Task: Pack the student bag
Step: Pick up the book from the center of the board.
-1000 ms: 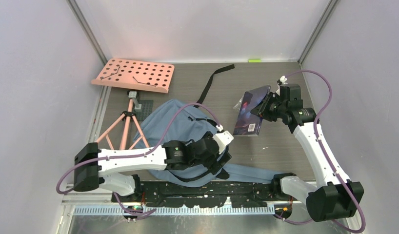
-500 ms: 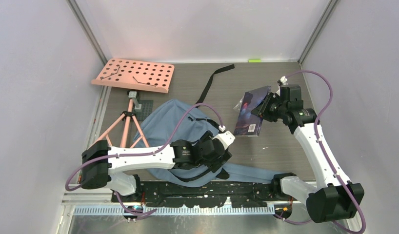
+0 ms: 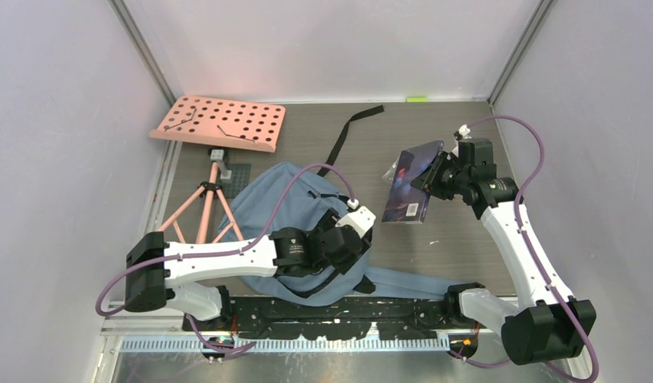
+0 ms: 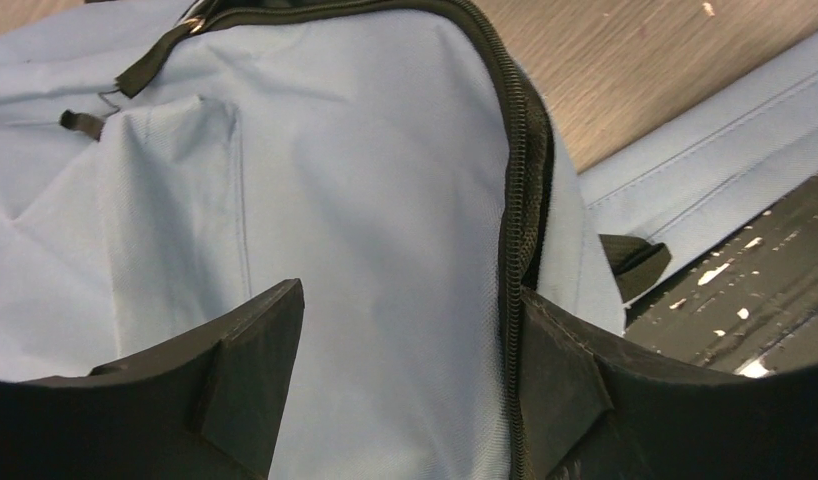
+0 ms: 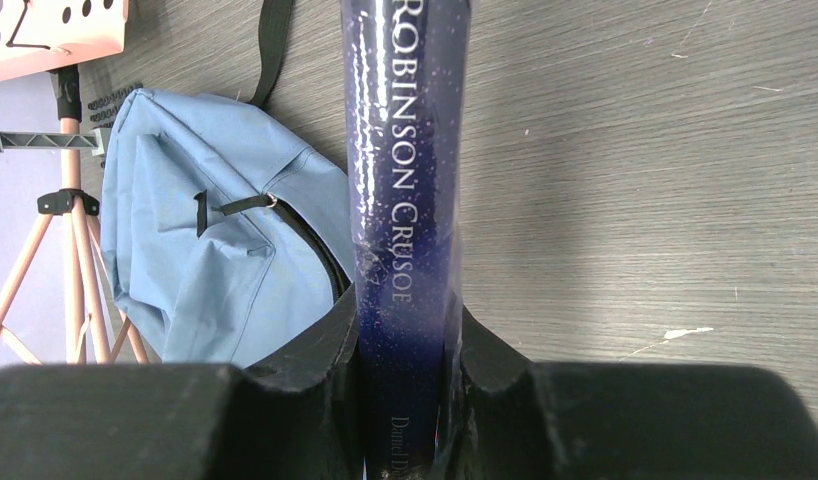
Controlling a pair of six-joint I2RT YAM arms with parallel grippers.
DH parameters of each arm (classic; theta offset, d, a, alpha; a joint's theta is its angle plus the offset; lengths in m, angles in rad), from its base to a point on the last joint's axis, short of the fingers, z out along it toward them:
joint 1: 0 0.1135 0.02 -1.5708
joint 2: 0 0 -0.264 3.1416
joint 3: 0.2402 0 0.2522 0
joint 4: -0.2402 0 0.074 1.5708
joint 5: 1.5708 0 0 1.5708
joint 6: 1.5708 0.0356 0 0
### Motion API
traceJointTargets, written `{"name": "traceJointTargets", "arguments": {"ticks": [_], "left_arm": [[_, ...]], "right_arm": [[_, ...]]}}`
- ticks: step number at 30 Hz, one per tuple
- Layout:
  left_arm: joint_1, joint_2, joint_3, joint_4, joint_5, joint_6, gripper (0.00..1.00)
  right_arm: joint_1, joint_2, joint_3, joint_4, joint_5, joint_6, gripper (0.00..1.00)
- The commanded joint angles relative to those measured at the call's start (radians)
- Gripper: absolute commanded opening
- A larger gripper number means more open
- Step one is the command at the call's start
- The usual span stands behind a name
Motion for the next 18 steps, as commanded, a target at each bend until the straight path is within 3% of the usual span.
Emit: {"name": "traceJointTargets", "arguments": {"ticks": [1,18], "left_arm": [[0.000,-0.029,-0.008,-0.045,-0.107,-0.037,0.74],[0.000,0.103,0.019,0.027,-0.036,-0.091,0.53]], "right_arm": [[0.002,-0.030,0.027,0.096,-0.013,-0.001,0.01],[0.002,-0.024,0.017,0.096,-0.019,0.002,0.01]]}}
